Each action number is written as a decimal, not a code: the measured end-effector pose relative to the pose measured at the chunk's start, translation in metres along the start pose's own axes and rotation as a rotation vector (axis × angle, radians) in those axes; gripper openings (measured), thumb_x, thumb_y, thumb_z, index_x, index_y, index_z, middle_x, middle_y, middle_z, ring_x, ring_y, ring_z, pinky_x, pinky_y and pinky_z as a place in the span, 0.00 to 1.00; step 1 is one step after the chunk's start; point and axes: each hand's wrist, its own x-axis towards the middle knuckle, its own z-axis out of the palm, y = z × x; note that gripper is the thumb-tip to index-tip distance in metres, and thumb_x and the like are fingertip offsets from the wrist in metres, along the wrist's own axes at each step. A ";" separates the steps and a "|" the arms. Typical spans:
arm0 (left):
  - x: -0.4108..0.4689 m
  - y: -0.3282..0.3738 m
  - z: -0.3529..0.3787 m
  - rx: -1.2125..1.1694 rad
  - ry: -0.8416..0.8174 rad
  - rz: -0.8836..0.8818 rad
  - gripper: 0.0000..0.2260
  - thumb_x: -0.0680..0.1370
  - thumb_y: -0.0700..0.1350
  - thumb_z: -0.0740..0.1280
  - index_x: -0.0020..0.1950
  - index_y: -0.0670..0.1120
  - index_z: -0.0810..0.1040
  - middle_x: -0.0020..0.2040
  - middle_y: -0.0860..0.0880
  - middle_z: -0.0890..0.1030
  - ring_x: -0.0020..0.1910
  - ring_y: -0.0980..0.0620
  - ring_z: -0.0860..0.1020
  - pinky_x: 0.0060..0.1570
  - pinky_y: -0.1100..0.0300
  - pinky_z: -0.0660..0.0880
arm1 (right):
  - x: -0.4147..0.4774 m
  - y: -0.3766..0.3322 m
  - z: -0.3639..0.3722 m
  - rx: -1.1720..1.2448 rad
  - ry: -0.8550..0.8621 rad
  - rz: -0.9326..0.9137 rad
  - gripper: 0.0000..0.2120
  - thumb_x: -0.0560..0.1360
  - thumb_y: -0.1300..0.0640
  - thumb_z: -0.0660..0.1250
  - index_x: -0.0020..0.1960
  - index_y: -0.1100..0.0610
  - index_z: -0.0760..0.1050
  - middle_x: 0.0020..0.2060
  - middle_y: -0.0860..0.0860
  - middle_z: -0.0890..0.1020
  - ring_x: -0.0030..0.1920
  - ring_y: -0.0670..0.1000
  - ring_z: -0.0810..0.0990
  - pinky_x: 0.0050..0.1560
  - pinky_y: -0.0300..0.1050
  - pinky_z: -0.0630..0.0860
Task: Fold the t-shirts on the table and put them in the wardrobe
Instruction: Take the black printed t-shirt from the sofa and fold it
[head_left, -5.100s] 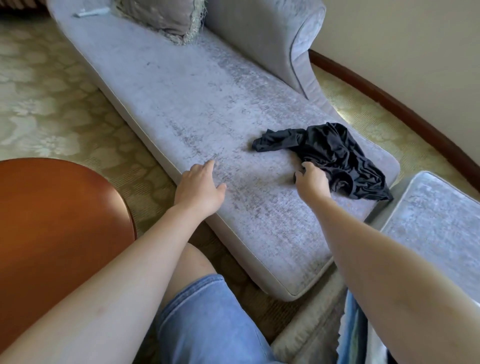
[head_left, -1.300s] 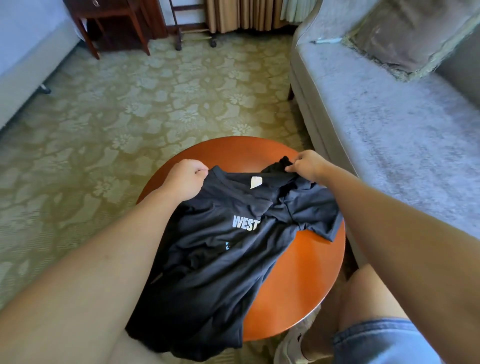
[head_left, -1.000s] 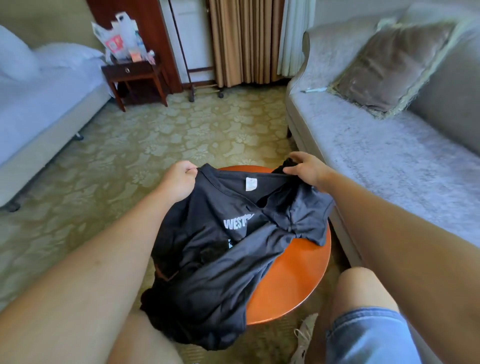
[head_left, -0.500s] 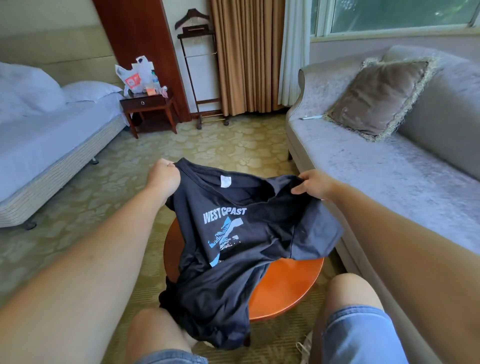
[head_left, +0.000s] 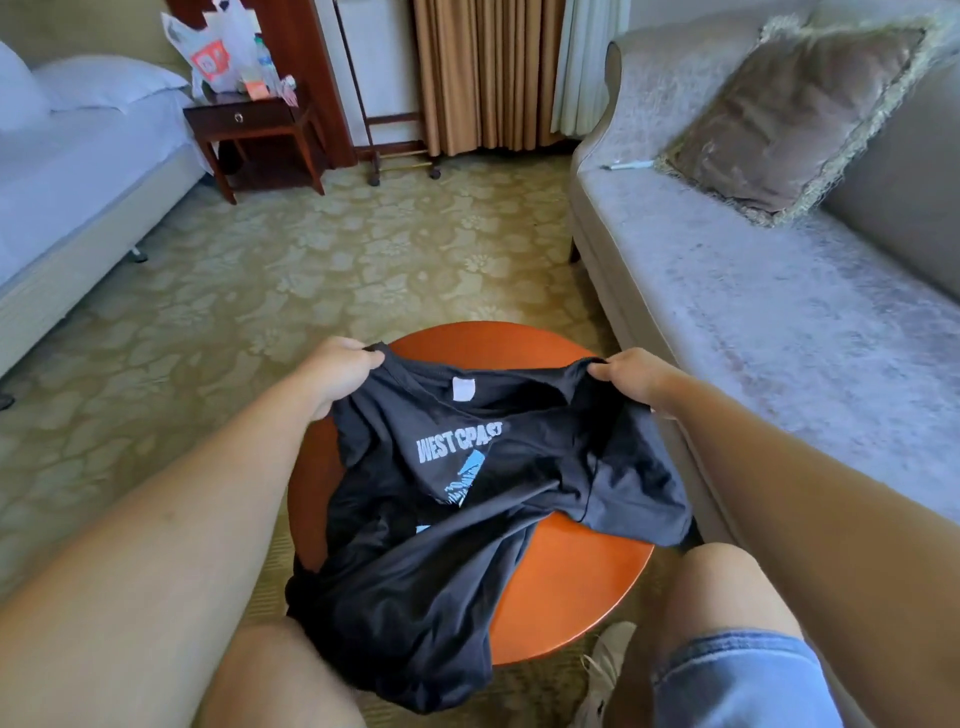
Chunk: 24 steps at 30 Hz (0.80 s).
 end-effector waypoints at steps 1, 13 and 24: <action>0.009 -0.006 0.006 0.034 -0.013 -0.012 0.06 0.81 0.43 0.65 0.54 0.42 0.78 0.57 0.44 0.80 0.51 0.45 0.78 0.51 0.53 0.73 | 0.009 0.004 0.004 -0.025 -0.041 0.071 0.16 0.80 0.49 0.64 0.46 0.64 0.74 0.44 0.57 0.80 0.42 0.56 0.79 0.43 0.46 0.74; 0.133 -0.055 0.068 0.254 0.127 -0.010 0.19 0.82 0.48 0.62 0.72 0.45 0.71 0.71 0.45 0.72 0.70 0.44 0.70 0.67 0.56 0.65 | 0.120 0.019 0.057 -0.443 0.083 -0.275 0.27 0.77 0.55 0.65 0.75 0.53 0.65 0.71 0.55 0.69 0.71 0.58 0.66 0.72 0.55 0.64; 0.128 -0.058 0.063 0.386 -0.056 0.050 0.21 0.81 0.50 0.63 0.73 0.47 0.69 0.72 0.45 0.70 0.70 0.44 0.69 0.68 0.53 0.65 | 0.115 0.000 0.073 -0.329 0.056 -0.225 0.07 0.79 0.55 0.66 0.43 0.55 0.72 0.38 0.49 0.76 0.44 0.53 0.76 0.38 0.44 0.68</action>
